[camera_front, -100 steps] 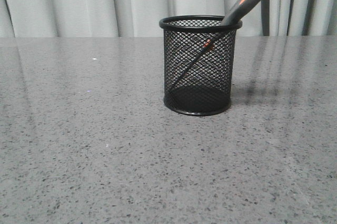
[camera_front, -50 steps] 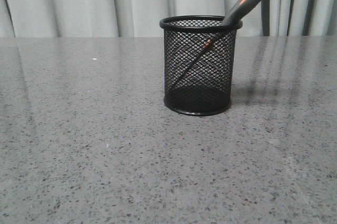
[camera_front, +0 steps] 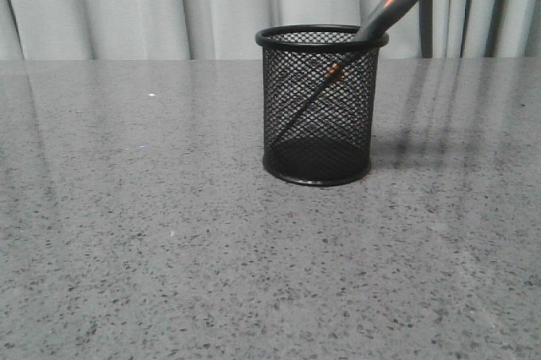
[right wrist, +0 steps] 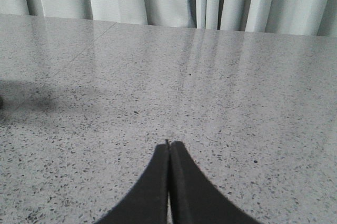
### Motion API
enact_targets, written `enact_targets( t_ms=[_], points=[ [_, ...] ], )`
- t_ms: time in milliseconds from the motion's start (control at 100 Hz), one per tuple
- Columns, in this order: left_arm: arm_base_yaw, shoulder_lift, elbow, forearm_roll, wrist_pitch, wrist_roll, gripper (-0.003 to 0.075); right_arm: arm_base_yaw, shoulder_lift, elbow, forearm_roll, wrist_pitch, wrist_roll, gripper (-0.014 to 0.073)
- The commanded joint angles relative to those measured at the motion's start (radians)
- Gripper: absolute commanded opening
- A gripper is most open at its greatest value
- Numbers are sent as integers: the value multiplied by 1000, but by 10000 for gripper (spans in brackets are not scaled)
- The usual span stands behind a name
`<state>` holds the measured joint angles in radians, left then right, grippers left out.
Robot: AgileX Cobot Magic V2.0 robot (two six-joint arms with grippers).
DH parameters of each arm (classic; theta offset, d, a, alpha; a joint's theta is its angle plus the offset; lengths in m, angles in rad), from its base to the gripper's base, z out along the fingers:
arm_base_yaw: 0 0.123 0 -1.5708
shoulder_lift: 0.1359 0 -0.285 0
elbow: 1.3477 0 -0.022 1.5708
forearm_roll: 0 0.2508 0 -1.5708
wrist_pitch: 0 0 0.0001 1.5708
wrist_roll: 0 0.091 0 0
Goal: Put scissors into bucket
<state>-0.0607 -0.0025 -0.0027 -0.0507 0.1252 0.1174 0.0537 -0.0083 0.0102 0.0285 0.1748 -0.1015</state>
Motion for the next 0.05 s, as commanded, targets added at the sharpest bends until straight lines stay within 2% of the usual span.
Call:
enact_targets(
  t_ms=[0, 40],
  points=[
    [4, -25, 29, -7, -76, -9, -21, -5, -25, 17, -16, -80, -4, -72],
    [4, -25, 29, -7, -76, -9, -21, -5, -25, 17, -16, -80, -4, -72]
  ],
)
